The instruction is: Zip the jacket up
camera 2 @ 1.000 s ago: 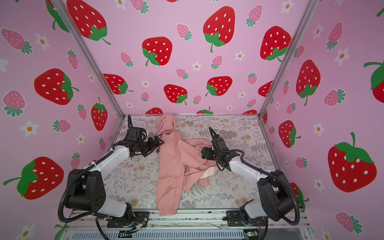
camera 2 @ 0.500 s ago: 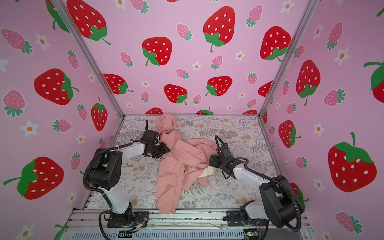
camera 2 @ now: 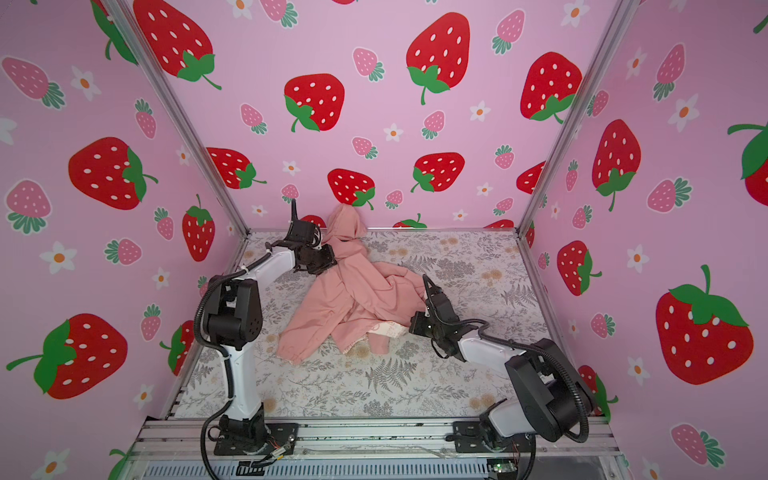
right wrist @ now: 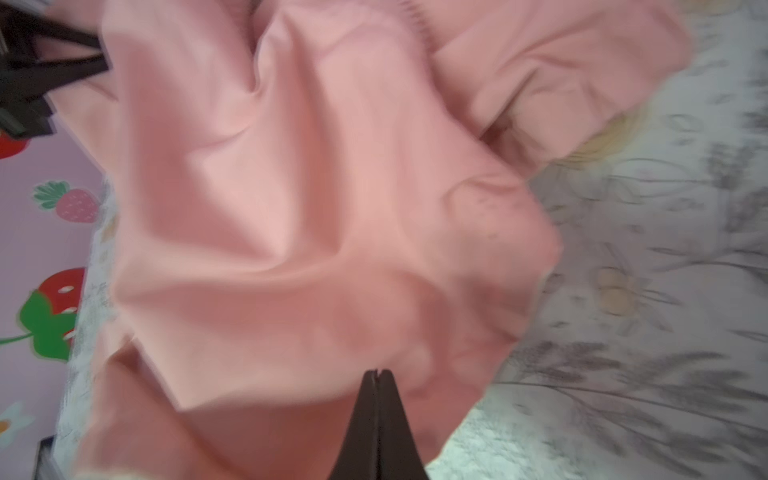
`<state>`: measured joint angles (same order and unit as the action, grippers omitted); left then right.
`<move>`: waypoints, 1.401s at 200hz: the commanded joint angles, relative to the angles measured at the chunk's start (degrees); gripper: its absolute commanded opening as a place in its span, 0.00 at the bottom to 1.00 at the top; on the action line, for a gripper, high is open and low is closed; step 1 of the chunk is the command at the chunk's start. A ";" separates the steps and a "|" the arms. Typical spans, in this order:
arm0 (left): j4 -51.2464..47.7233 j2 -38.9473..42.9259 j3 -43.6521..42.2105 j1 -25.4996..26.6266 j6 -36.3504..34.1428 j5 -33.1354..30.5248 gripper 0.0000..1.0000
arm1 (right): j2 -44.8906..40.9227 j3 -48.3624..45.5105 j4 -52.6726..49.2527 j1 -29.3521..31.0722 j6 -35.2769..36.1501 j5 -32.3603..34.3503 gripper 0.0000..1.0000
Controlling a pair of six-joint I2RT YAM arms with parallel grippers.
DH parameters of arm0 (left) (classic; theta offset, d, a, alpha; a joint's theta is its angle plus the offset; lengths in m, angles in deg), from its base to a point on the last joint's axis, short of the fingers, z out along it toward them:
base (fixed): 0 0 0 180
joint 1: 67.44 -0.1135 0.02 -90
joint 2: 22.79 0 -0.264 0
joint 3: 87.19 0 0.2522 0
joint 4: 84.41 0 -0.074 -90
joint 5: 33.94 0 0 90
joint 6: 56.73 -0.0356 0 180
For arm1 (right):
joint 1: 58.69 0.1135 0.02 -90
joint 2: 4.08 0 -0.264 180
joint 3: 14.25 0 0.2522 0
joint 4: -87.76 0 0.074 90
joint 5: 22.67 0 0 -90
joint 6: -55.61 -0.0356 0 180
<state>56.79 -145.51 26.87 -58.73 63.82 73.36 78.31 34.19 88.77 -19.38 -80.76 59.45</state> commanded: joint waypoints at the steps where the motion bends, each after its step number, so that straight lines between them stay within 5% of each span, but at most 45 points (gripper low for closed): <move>1: -6.51 -0.57 5.82 -2.25 -1.30 -3.00 0.00 | 1.17 5.49 4.24 5.59 0.78 -1.22 0.00; 36: -7.13 5.53 2.60 -6.81 1.07 -4.38 0.50 | 1.25 9.10 4.59 12.04 4.98 -1.29 0.00; 61: -4.83 13.99 -5.47 -8.91 1.95 -4.51 0.64 | -0.97 7.27 4.56 12.78 7.09 -1.16 0.00; 96: -1.75 25.87 -18.08 -7.48 2.34 -3.00 0.68 | -7.77 4.24 0.11 10.69 7.21 5.33 0.65; 120: -2.16 30.35 -23.09 -0.98 0.96 -2.91 0.72 | -11.58 4.06 -6.64 6.01 5.69 12.30 0.84; 163: -1.55 28.60 -25.94 16.67 -1.53 -6.58 0.73 | -5.52 4.63 -8.42 -7.12 4.64 10.15 0.85; 209: -5.67 25.74 -22.64 31.47 -18.17 -18.68 0.75 | 7.87 10.20 -3.75 -11.90 4.99 1.90 0.84; 242: -7.04 23.34 -22.24 34.83 -24.43 -24.22 0.75 | 15.79 12.60 1.02 -12.83 3.02 -3.98 0.80; 280: -6.75 22.25 -22.04 36.62 -31.60 -23.11 0.76 | 20.01 13.96 3.94 -13.20 1.22 -5.90 0.75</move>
<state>51.55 -122.49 2.58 -23.32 40.08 52.47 96.47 46.30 89.36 -31.95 -77.41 56.55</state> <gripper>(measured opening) 0.758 0.769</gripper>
